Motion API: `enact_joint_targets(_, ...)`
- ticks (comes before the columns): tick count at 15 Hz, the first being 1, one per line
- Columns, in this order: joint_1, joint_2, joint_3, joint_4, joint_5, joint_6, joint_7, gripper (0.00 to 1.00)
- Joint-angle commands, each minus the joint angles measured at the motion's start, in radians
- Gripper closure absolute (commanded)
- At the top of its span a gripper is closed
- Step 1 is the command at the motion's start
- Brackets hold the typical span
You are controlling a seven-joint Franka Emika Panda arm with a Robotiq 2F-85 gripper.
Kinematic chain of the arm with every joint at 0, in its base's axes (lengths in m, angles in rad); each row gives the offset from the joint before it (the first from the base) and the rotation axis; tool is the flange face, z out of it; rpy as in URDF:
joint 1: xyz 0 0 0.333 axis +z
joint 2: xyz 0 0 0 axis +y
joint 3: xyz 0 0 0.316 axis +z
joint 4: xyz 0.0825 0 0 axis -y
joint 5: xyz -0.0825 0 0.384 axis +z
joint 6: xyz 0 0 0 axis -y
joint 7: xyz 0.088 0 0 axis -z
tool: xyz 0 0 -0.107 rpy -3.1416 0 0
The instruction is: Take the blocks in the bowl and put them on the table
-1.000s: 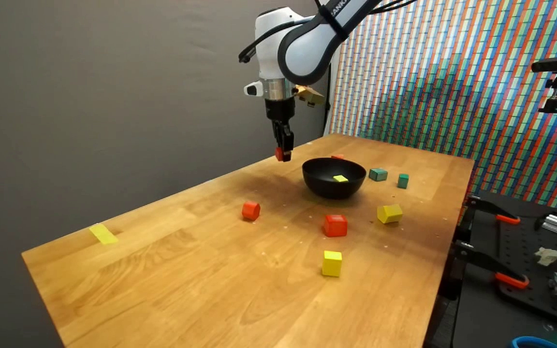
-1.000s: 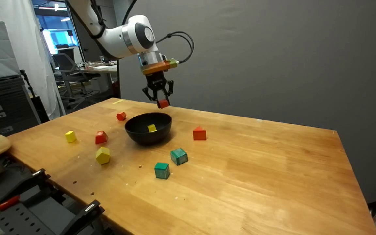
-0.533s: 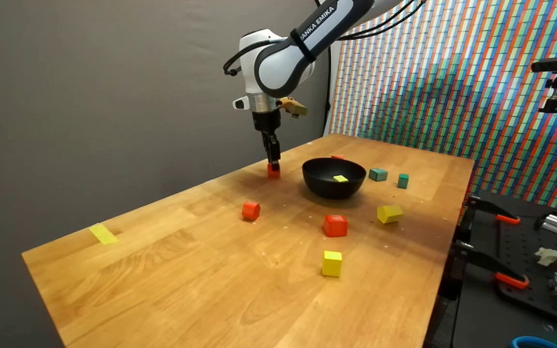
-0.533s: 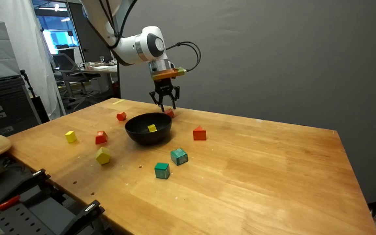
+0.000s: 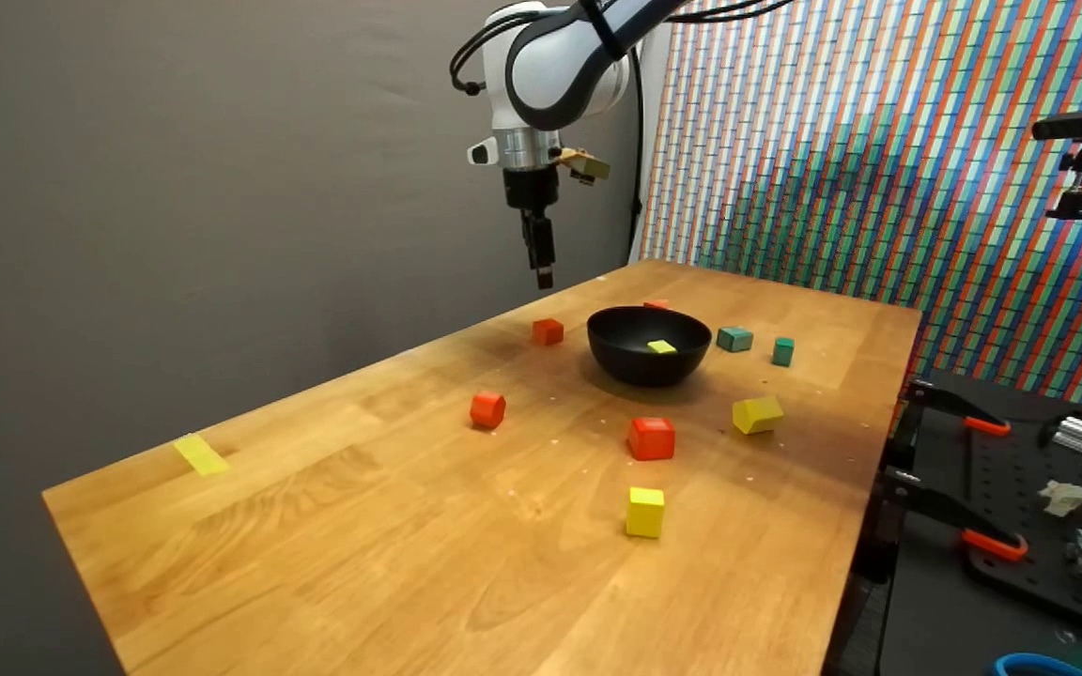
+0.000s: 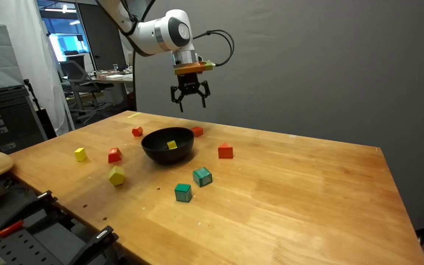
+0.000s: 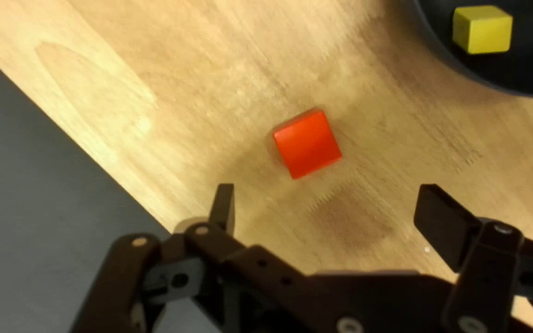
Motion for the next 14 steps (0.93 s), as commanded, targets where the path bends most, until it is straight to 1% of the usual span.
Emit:
enact_joint_targets(1,-0.037,-0.194,-0.007,-0.242,0.043,0.018,0.082,0.0)
enact_joint_targets(4,-0.067,-0.274,0.007,-0.395,0.108,0.037,0.138,0.0)
enact_joint_targets(6,-0.074,-0.315,0.005,-0.496,0.164,0.063,0.189,0.0)
enact_joint_targets(9,-0.08,-0.351,0.006,-0.608,0.261,0.137,0.271,0.0)
enact_joint_targets(10,-0.063,-0.28,-0.006,-0.5,0.209,0.071,0.225,0.0)
enact_joint_targets(12,-0.064,-0.298,-0.006,-0.556,0.237,0.106,0.252,0.0)
enact_joint_targets(13,-0.049,-0.301,-0.027,-0.564,0.213,0.11,0.307,0.0)
enact_joint_targets(14,-0.05,-0.296,-0.032,-0.57,0.213,0.114,0.324,0.0)
